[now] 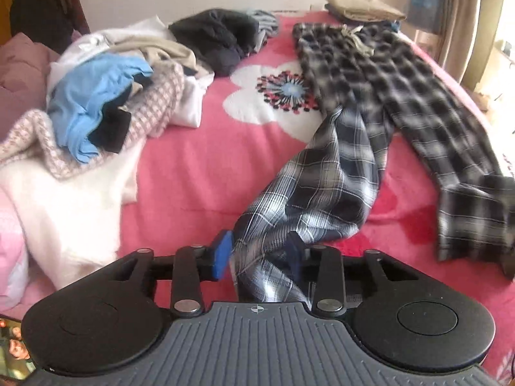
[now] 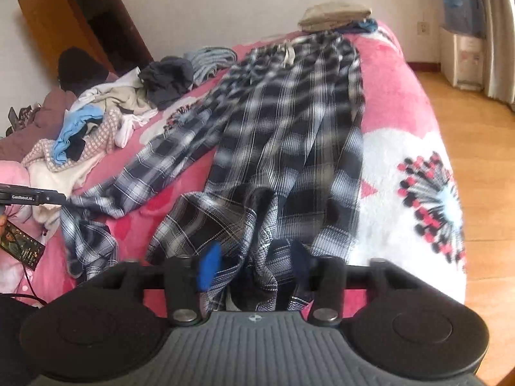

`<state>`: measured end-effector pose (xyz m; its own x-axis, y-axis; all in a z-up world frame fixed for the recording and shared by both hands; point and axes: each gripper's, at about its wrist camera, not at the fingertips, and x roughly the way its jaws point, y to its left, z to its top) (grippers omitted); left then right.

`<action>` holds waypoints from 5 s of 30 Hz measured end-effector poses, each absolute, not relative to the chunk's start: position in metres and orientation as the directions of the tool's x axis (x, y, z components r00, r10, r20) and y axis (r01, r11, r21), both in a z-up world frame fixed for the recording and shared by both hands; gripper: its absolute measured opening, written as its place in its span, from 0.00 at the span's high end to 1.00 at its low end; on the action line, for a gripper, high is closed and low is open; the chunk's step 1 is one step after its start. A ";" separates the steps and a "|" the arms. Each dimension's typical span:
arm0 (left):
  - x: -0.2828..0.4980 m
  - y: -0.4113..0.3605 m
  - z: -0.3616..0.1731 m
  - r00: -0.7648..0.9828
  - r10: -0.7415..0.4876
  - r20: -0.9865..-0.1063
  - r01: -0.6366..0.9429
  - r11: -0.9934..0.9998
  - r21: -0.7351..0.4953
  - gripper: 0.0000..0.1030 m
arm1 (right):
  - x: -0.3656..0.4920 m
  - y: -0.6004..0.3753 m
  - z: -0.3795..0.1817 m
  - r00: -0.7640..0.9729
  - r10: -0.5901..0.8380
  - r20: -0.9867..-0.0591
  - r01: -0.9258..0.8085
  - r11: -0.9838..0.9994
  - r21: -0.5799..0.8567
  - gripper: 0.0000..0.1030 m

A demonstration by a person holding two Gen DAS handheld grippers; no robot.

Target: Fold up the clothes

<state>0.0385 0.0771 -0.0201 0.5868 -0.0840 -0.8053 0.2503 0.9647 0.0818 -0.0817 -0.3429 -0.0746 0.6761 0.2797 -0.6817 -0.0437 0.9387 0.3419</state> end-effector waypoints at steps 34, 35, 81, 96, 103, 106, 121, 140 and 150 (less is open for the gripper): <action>0.050 -0.099 -0.105 0.308 -0.486 -0.818 0.619 0.755 -0.216 0.64 | -0.038 -0.319 -0.066 0.644 0.240 -0.727 -0.026 0.956 0.293 0.19; 0.048 -0.100 -0.107 0.309 -0.480 -0.821 0.617 0.758 -0.211 0.67 | -0.035 -0.320 -0.069 0.634 0.249 -0.732 -0.016 0.951 0.309 0.19; 0.039 -0.071 -0.093 0.078 -0.618 -0.782 0.572 0.670 -0.473 0.44 | 0.004 -0.402 -0.061 0.658 0.208 -0.724 0.081 0.936 0.343 0.42; -0.010 -0.109 -0.092 0.022 -0.624 -0.781 0.679 0.583 -0.446 0.44 | -0.013 -0.438 -0.107 0.616 0.056 -0.786 0.289 0.912 0.292 0.82; -0.020 -0.126 -0.100 0.009 -0.626 -0.780 0.722 0.543 -0.428 0.44 | -0.016 -0.441 -0.101 0.629 0.015 -0.777 0.350 0.887 0.300 0.82; -0.024 -0.128 -0.104 -0.002 -0.631 -0.776 0.735 0.525 -0.429 0.44 | -0.011 -0.443 -0.100 0.648 0.073 -0.758 0.339 0.864 0.373 0.80; -0.028 -0.145 -0.115 -0.087 -0.656 -0.750 0.775 0.428 -0.465 0.44 | 0.011 -0.436 -0.094 0.687 0.066 -0.724 0.308 0.876 0.372 0.98; -0.029 -0.145 -0.117 -0.129 -0.662 -0.738 0.801 0.369 -0.471 0.44 | -0.016 -0.482 -0.094 0.716 -0.102 -0.691 0.490 0.779 0.392 0.98; -0.015 -0.124 -0.114 -0.114 -0.657 -0.745 0.779 0.406 -0.477 0.43 | -0.028 -0.499 -0.123 0.684 0.033 -0.728 0.511 0.691 0.511 0.82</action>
<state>-0.0150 -0.1242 -0.1139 -0.1144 -0.6567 -0.7454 0.7793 0.4061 -0.4773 -0.0283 -0.4987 -0.1229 0.6844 0.0326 -0.7284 0.5112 0.6909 0.5113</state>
